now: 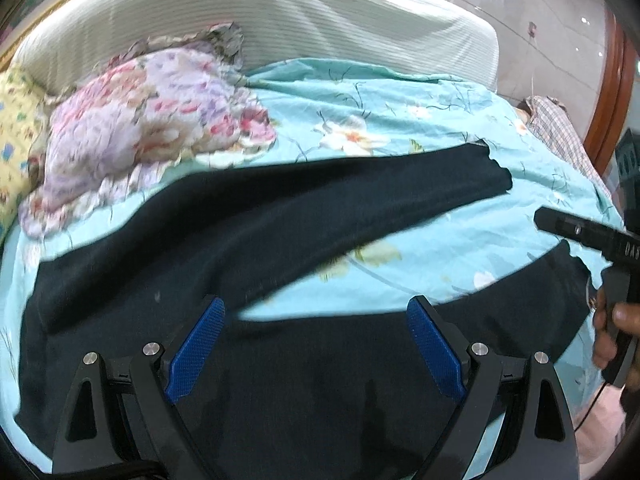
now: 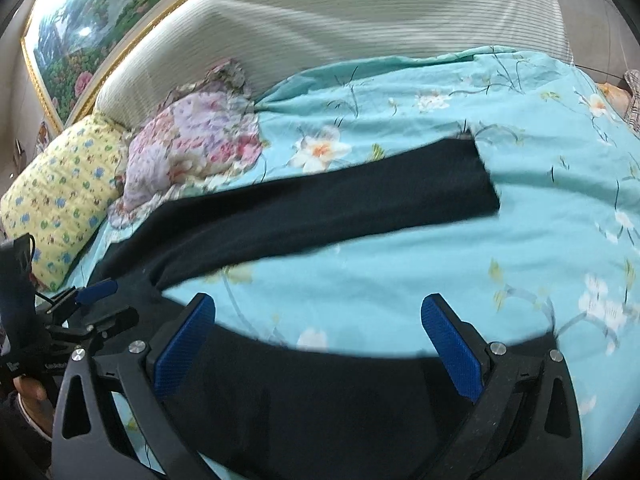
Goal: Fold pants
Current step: 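Grasp the pants waistband edge with the left gripper while the right gripper grasps it too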
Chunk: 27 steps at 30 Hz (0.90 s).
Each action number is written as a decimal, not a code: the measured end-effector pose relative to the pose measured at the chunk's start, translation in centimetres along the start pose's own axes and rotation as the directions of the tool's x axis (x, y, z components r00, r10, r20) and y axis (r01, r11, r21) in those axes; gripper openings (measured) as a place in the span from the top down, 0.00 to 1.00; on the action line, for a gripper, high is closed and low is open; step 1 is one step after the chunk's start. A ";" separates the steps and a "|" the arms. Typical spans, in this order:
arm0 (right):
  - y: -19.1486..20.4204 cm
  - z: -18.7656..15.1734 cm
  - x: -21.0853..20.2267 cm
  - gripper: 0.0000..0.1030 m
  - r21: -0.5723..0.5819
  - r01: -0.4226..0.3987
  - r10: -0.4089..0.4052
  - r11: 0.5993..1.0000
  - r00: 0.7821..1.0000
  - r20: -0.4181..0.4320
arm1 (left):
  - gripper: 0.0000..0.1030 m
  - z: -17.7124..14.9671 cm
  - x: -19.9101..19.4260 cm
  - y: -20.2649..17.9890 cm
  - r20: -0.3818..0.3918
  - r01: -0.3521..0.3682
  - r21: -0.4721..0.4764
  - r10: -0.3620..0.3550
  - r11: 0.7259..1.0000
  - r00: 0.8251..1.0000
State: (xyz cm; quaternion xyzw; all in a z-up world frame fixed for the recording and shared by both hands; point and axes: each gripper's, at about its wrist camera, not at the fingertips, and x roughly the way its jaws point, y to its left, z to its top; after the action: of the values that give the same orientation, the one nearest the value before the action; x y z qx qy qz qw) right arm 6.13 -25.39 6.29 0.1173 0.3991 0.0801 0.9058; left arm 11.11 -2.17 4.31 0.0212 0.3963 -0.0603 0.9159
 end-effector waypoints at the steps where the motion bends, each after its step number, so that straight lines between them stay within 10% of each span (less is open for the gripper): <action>1: -0.4 0.7 0.1 0.00 0.001 0.003 -0.003 1.000 1.000 0.004 | 0.10 0.6 0.3 0.0 0.000 0.004 0.012 -0.004 1.000 1.000; 27: -12.9 13.0 9.9 0.00 0.104 0.091 -0.077 0.990 0.988 -0.131 | 0.10 13.4 14.9 0.9 -0.165 0.188 0.187 -0.158 0.964 0.974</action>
State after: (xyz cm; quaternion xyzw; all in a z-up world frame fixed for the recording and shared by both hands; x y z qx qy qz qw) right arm 23.10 -37.32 4.26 0.1448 0.4643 0.0271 0.8733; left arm 31.05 -3.79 2.65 0.0833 0.4558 -0.1782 0.8681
